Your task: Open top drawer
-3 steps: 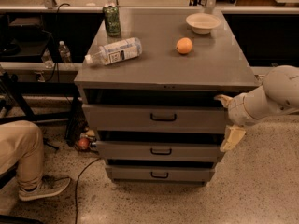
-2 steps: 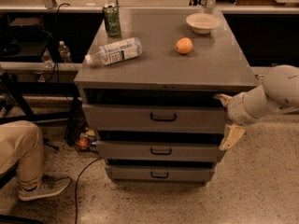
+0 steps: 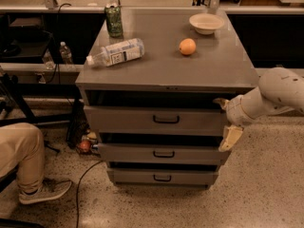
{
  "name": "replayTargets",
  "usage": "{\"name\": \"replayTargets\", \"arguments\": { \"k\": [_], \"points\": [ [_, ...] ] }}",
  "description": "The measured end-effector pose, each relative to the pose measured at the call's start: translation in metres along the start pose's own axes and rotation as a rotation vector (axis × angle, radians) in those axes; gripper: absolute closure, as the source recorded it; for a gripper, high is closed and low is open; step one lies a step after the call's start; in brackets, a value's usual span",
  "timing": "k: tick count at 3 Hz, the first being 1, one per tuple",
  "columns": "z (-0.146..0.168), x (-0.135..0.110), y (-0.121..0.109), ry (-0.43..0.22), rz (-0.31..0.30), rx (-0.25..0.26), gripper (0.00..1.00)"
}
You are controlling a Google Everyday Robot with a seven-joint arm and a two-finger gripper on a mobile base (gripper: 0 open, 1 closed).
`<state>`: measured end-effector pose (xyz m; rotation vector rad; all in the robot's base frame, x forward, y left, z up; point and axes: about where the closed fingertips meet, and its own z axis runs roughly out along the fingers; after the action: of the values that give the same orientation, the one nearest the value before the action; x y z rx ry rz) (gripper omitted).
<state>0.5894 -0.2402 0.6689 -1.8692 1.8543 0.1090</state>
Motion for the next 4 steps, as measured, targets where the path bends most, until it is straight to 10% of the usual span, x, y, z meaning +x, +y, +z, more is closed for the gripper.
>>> {"name": "replayTargets", "arguments": {
  "k": [2,4],
  "points": [
    [0.013,0.0,0.003,-0.009,0.002,-0.042,0.18],
    [-0.004,-0.003,0.034,-0.031,0.002,-0.096,0.81]
  ]
}}
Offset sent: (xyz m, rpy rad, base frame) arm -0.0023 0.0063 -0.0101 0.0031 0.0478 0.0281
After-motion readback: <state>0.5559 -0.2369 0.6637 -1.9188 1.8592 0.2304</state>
